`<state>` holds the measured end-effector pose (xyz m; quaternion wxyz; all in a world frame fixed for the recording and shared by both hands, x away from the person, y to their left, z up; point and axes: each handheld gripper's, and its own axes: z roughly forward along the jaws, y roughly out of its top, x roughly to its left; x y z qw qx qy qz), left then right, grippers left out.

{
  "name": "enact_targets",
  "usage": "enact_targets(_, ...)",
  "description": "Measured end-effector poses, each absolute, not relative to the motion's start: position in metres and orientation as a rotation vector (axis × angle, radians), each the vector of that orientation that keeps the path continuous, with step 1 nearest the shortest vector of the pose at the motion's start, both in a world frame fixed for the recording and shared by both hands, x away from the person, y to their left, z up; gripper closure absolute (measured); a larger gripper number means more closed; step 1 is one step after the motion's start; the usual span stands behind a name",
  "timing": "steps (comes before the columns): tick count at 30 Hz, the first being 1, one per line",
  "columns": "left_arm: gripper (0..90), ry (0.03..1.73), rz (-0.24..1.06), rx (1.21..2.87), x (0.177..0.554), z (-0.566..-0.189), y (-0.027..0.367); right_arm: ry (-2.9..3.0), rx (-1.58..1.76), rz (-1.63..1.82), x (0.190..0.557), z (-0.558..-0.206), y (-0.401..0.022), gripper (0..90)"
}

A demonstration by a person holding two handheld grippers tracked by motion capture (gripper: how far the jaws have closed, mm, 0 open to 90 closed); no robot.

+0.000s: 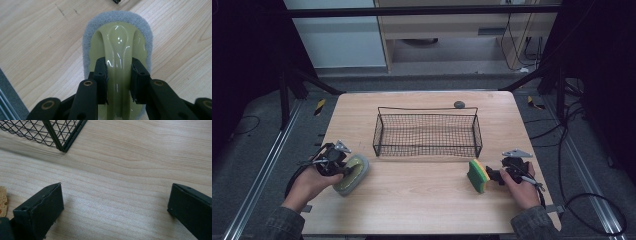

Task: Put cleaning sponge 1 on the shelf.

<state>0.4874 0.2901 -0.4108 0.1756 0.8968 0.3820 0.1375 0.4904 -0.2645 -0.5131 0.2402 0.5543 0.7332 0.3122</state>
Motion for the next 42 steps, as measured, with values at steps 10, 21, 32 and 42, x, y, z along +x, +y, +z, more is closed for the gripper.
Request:
enact_targets(10,70.2,1.01,0.432,2.52,0.484,-0.388,0.292,2.006,1.519,0.856,0.491,-0.513,-0.264,0.4)
enact_targets(21,70.2,0.941,0.48,2.501,0.503,-0.371,0.292,2.007,1.519,0.856,0.491,-0.513,-0.264,0.5)
enact_targets(32,70.3,0.885,0.51,2.536,0.515,-0.351,0.286,2.008,1.519,0.856,0.491,-0.513,-0.264,0.4)
enact_targets(42,70.3,0.726,0.535,2.552,0.536,-0.322,0.274,2.008,1.518,0.857,0.49,-0.513,-0.264,0.8)
